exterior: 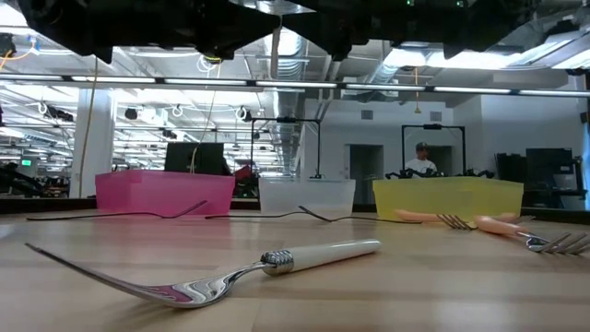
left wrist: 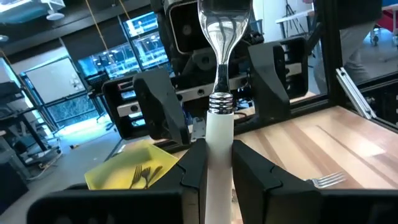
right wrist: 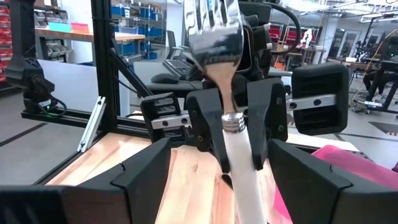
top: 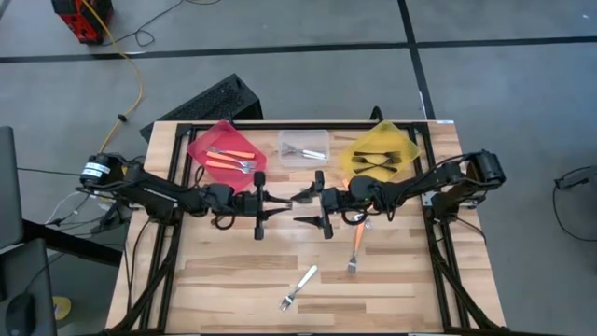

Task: Sort silverware by color (type)
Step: Put the white fork into the transparent bin

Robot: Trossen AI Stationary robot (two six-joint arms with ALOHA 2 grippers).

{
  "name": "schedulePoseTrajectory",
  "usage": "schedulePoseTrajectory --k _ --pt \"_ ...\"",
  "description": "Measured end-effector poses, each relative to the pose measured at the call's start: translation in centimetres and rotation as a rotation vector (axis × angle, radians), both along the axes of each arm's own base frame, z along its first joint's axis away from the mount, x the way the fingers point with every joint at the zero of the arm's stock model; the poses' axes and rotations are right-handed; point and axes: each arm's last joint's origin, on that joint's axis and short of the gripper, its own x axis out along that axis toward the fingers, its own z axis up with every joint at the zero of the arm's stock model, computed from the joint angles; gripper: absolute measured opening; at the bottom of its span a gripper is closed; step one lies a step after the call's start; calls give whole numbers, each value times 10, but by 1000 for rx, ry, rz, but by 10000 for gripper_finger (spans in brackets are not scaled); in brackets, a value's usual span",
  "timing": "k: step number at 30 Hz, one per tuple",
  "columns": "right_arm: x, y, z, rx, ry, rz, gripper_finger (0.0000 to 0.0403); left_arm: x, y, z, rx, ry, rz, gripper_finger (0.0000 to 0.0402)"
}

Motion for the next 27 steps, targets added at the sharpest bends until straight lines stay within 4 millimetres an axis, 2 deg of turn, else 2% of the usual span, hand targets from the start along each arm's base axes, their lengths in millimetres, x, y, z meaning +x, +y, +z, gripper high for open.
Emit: schedulePoseTrajectory --k 22,27 --pt "0 -3 4 -43 -44 -63 292 5 5 3 -30 34 6 41" --pt "5 -4 10 -40 -28 -67 291 5 5 3 -26 35 7 41"
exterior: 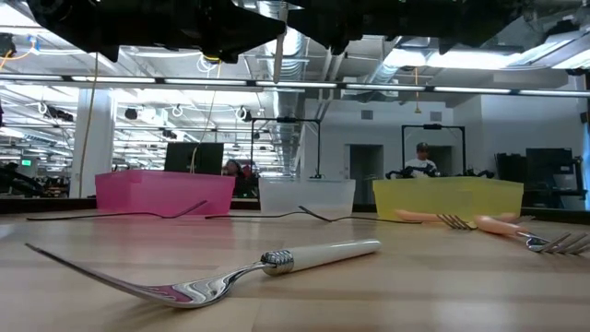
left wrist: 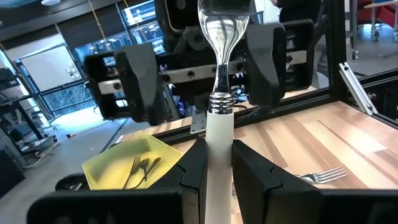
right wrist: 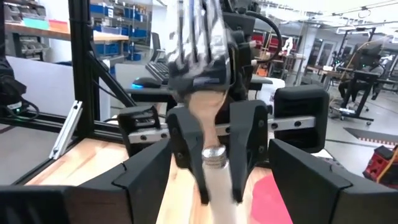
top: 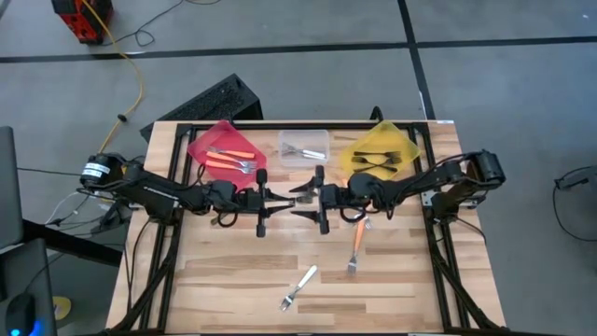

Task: Sort silverware by color (type)
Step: Put the white fork into the transparent bin

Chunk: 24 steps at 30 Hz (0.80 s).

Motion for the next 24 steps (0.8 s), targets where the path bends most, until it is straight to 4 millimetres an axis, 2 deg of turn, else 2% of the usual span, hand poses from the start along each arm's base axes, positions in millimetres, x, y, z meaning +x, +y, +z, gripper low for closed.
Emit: schedulePoseTrajectory --k 9,16,20,24 --pt "5 -1 0 -19 82 -3 289 0 0 0 6 1 0 41" --pt "5 -1 1 -37 71 -4 264 0 0 0 15 1 1 41" --pt "5 -1 1 -39 72 -6 223 0 0 0 15 1 1 41" --pt "5 -1 1 -38 73 -21 157 0 0 0 15 2 2 41"
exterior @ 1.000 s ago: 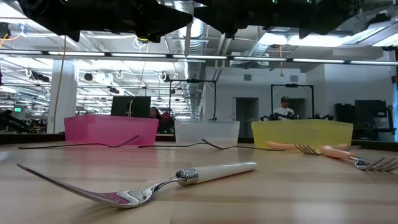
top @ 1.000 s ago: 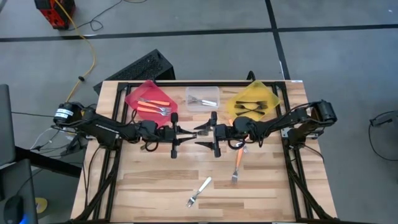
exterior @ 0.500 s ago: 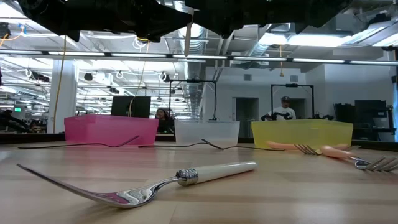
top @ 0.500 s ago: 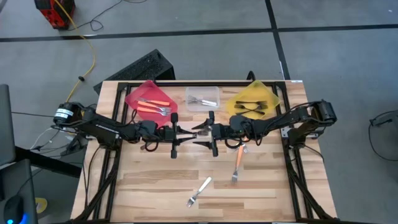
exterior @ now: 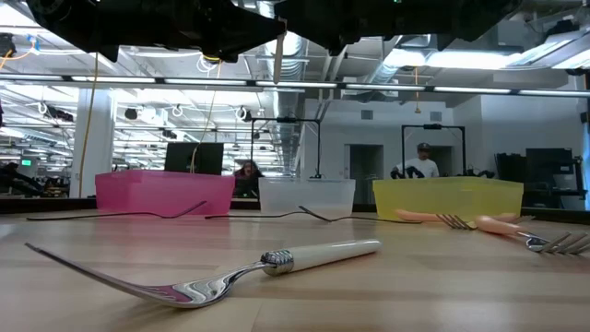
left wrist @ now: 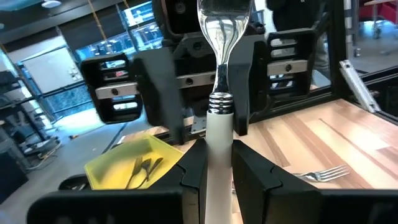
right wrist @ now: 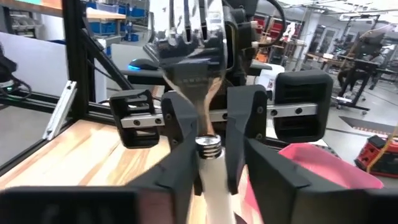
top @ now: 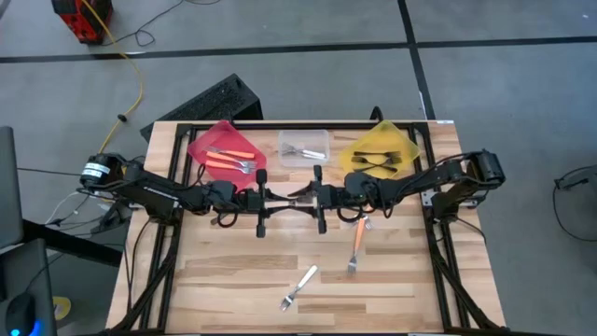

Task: Sort silverware by color (type)
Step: Put the white fork into the transparent bin

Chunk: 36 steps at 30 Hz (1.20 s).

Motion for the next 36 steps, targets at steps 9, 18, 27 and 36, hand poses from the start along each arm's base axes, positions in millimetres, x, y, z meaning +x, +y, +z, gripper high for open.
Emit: schedulePoseTrajectory --k 9,18,27,36 --pt "0 0 0 -31 -1 -6 72 0 0 0 -11 1 2 41" --pt "0 1 0 -21 -1 -4 72 0 1 0 -59 -1 22 45" --pt "0 5 0 -21 0 6 72 0 1 -1 -80 11 31 126" --pt "0 5 0 -24 0 5 72 -1 3 -9 -83 86 103 215"
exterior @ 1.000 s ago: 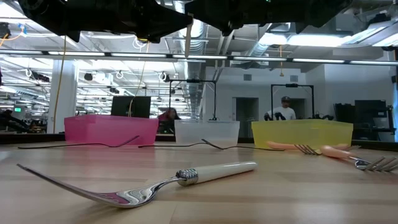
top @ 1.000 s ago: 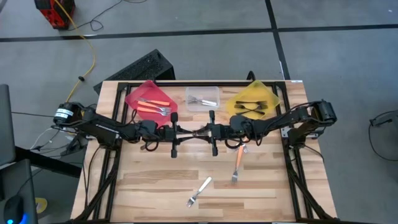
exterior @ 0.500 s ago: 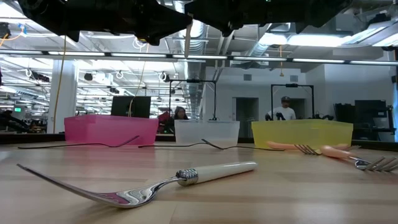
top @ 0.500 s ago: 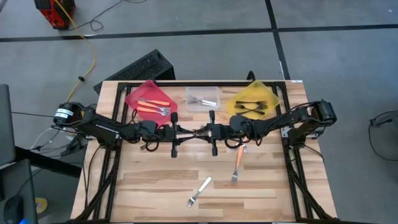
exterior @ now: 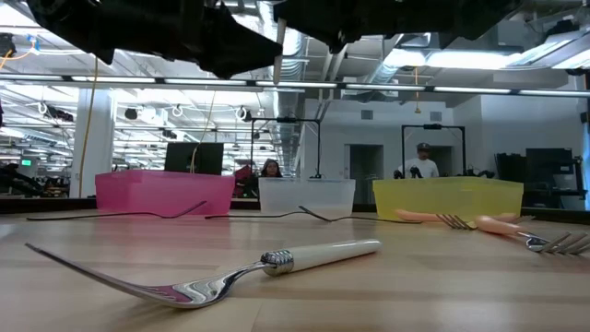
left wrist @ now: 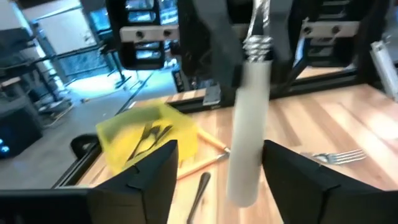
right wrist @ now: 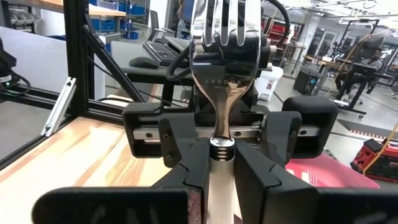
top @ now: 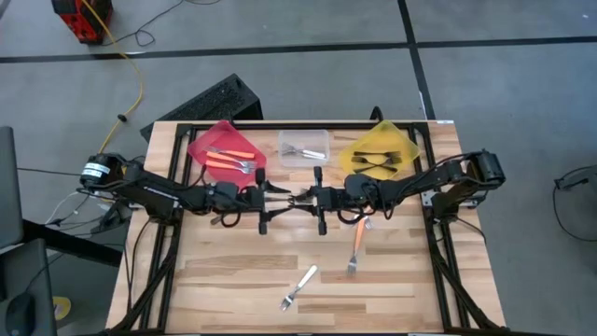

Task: Sort silverware by color (type)
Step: Put the white fork into the transparent bin

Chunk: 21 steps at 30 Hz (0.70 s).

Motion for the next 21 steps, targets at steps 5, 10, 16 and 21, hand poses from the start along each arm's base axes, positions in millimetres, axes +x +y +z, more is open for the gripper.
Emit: schedulePoseTrajectory --k 5,10,16,21 --pt "0 0 -1 -1 11 0 72 0 1 -3 9 28 28 232" --pt "-1 -3 -3 -4 49 -9 72 -7 2 0 6 66 47 233" --pt "-12 -7 10 -14 70 -36 72 -24 4 14 -47 95 95 233" --pt "-25 -16 26 -50 63 -63 72 -44 6 31 -54 89 100 233"
